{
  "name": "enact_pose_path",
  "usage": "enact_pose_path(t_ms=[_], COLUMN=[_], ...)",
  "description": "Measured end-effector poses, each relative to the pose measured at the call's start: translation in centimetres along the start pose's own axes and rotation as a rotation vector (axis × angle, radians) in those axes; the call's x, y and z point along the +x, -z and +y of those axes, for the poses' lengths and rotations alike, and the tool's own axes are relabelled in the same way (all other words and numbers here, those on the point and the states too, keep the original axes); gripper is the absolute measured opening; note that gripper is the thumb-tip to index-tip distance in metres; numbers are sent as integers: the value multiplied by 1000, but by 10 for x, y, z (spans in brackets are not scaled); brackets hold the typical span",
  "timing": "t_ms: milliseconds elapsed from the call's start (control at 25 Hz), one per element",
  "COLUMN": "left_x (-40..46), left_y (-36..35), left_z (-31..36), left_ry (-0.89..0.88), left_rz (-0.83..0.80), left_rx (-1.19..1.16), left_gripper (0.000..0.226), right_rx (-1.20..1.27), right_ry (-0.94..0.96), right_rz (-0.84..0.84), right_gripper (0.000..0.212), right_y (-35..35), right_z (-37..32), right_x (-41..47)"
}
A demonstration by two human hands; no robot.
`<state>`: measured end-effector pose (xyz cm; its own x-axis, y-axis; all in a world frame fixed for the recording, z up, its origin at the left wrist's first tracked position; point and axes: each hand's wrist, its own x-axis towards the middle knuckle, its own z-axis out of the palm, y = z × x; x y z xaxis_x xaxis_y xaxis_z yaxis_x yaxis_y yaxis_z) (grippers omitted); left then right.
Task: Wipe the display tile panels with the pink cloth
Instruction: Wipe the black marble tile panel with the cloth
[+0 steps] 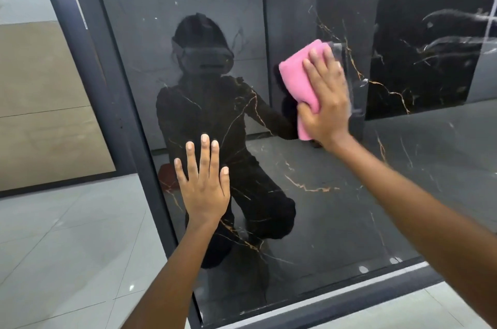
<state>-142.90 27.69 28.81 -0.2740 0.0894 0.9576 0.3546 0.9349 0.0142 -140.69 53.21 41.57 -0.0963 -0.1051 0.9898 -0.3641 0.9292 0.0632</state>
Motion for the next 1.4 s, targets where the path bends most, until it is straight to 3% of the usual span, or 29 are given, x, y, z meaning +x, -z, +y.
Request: enact_pose_path(t_ms=[40,80,160,240,280,320,440,480,520,560,680,760,800,840,960,1000,1040,1120,1240,1320,1400], left_x=[-1,-1,0,0,0,-1,1,3,3,3,0,0,1,3,3,4,7,7,-22,-59,-81], left_y=[-1,-2,-2,-1,-1,-2,-2,-2,-2,-2,-2,-1,-2,-2,-2,-2,-2,0,3,1,-5], left_z=[-1,-1,-1,0,0,-1,2,2,1,1,-2,-3,-3,-2,-2,-3,-3,-4,1,1,-3], left_ry=[-8,-17,-32,-28,-22,-16,-1,-1,-5,-14,-56,-66,-61,-53,-48,-48,-53,-57,-10,9,7], left_rz=[6,13,26,31,27,22,4,1,2,5,24,23,18,10,7,4,-4,-20,-82,-134,-158], left_rx=[1,1,-4,0,4,6,9,9,13,24,51,64,72,73,80,81,77,63,6,6,8], left_gripper=[55,55,56,55,55,55,55,55,55,55,55,56,58,60,62,62,62,61,56,51,51], right_rx=[6,-15,-33,-85,-90,-105,-102,-52,-38,-43,-108,-212,-222,-219,-123,-81,-81,-92,-202,-195,-111], right_ry=[10,167,721,981,945,794,78,-71,-63,88,732,953,985,891,159,-16,-33,297,906,1036,867], right_rz=[29,-48,-371,-599,-550,-443,-34,14,33,-23,-432,-633,-606,-521,-68,20,44,-160,-665,-788,-654], right_gripper=[72,77,82,75,67,61,67,71,73,74,73,79,77,73,72,77,81,81,85,91,79], right_y=[-11,-21,-20,-2,4,8,13,8,1,-8,-11,7,12,14,13,6,-4,-25,-22,-14,-11], right_z=[-13,-25,-37,-12,4,15,19,6,-8,-19,-28,-9,6,18,23,12,-1,-26,-39,-30,-19], right_x=[-12,-41,-110,-125,-109,-84,15,34,38,27,-72,-106,-100,-84,-18,-12,-22,-94,-235,-267,-229])
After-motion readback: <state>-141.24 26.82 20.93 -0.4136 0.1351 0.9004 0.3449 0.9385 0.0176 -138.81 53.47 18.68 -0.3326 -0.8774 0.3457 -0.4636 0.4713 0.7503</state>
